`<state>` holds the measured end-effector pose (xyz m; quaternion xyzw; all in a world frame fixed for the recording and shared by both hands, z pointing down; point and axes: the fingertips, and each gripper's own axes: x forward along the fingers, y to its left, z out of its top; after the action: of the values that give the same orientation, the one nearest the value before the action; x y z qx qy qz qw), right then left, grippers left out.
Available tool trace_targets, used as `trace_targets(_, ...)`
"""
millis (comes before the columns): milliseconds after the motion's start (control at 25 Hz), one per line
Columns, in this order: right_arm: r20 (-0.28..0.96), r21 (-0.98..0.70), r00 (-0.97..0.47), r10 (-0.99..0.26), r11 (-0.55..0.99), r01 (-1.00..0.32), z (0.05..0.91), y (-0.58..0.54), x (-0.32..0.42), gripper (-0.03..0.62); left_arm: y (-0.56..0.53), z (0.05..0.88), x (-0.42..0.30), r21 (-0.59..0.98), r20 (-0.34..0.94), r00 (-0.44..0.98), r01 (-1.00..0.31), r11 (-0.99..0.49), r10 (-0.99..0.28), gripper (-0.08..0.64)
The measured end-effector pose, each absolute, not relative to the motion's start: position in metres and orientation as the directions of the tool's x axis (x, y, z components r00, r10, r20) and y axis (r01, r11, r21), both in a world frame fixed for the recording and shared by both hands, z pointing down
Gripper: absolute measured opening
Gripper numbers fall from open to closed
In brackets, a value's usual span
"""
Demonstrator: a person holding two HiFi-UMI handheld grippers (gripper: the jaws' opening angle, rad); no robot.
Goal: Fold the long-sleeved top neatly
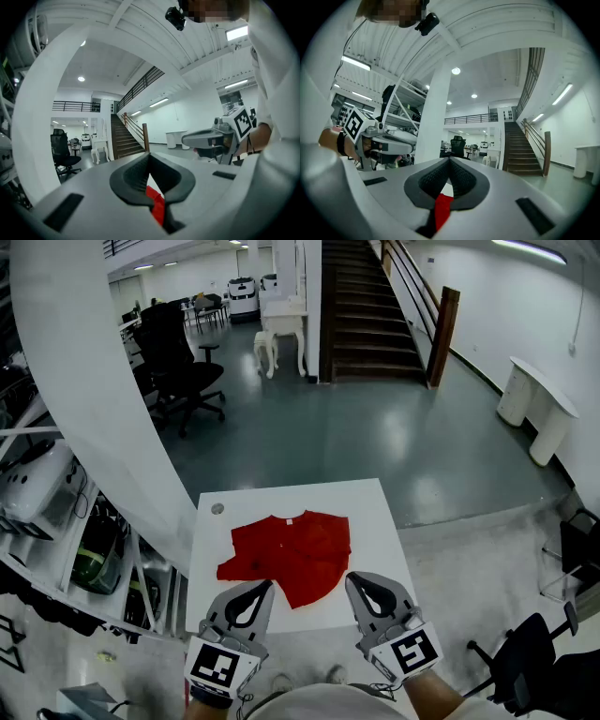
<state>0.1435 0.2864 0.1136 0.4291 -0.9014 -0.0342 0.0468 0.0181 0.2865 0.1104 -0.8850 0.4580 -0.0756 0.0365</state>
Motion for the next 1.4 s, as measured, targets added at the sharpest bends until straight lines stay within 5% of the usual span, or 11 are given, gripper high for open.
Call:
trace_targets(1120, -0.052, 0.113, -0.63, -0.775, 0.622, -0.775, 0.094, 0.28, 0.144, 0.014, 0.288, 0.105, 0.019, -0.111, 0.069, 0.593, -0.795, -0.597, -0.803, 0.011)
trace_targets(1200, -0.045, 0.114, -0.636, -0.771, 0.628, -0.77, 0.094, 0.279, 0.143, 0.053, 0.287, 0.104, 0.02, -0.107, 0.066, 0.595, -0.794, -0.598, -0.801, 0.018)
trace_targets(1400, -0.033, 0.11, -0.65, -0.76, 0.643, -0.758, 0.098, 0.278, 0.141, 0.315, 0.284, 0.106, 0.022, -0.093, 0.073, 0.602, -0.789, -0.607, -0.795, 0.286)
